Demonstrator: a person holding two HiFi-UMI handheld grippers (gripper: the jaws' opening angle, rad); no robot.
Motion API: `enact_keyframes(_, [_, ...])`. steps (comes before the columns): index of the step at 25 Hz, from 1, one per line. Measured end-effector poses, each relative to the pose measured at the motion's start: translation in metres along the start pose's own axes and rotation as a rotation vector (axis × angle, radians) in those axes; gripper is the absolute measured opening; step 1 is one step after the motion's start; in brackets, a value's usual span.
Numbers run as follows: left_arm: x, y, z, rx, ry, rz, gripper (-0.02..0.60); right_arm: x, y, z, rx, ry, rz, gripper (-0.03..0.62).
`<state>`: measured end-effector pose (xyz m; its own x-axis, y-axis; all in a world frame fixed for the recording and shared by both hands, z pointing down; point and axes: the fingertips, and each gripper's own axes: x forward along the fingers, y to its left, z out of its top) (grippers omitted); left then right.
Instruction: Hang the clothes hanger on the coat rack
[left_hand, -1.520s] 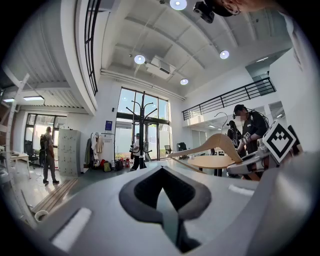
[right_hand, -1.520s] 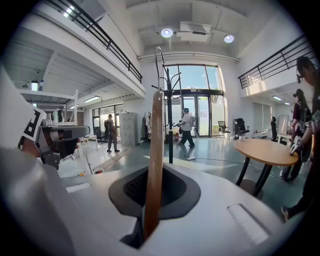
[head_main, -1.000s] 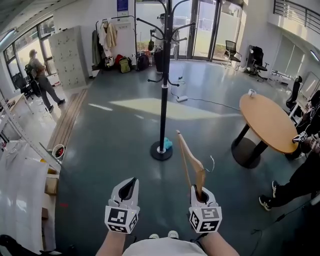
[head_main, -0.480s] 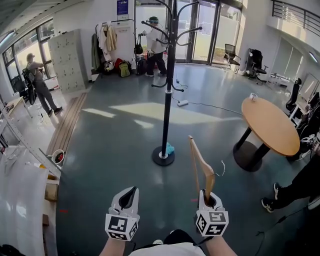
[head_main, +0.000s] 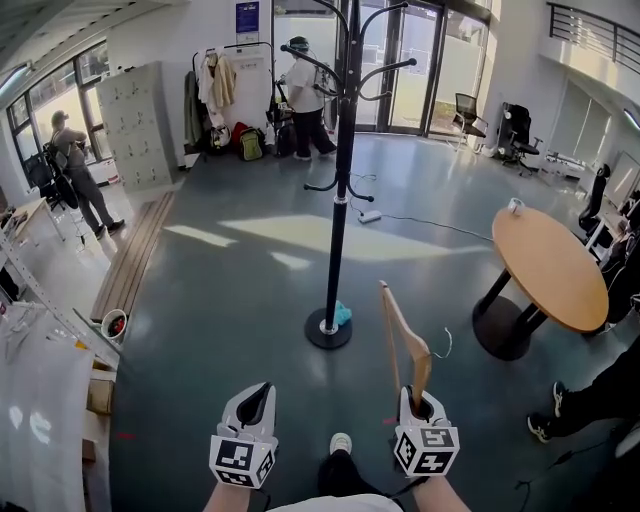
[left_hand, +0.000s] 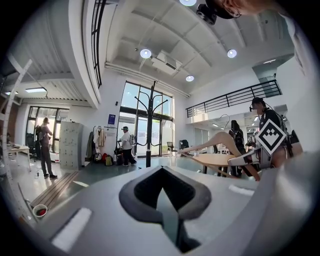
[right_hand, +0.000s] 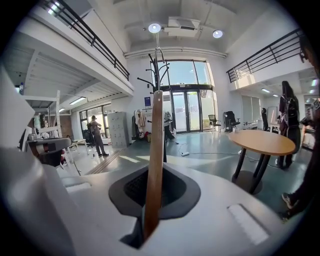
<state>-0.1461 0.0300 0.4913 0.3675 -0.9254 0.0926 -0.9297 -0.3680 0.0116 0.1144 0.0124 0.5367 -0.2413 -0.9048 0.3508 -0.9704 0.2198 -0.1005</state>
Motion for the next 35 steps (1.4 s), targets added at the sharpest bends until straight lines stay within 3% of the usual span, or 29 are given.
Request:
enact_keyframes(11, [0.151,0.034,0.027,0.026,-0.026,0.037,0.001,0.127,-0.072,0.059,-0.003,-0.020,0.003,0.028])
enact_keyframes(18, [0.220,0.043,0.043,0.007,-0.050,0.029,0.001,0.182,-0.108,0.099,-0.037,-0.031,-0.006,0.028])
enact_keyframes(26, [0.306,0.073,0.054,0.041,-0.059,-0.022,0.001,0.261,-0.123,0.146,-0.051,-0.052,-0.018,0.028])
enact_keyframes(35, [0.394,0.119,0.092,0.060,-0.087,-0.067,0.001,0.343,-0.125,0.222,-0.074,-0.088,-0.030,0.028])
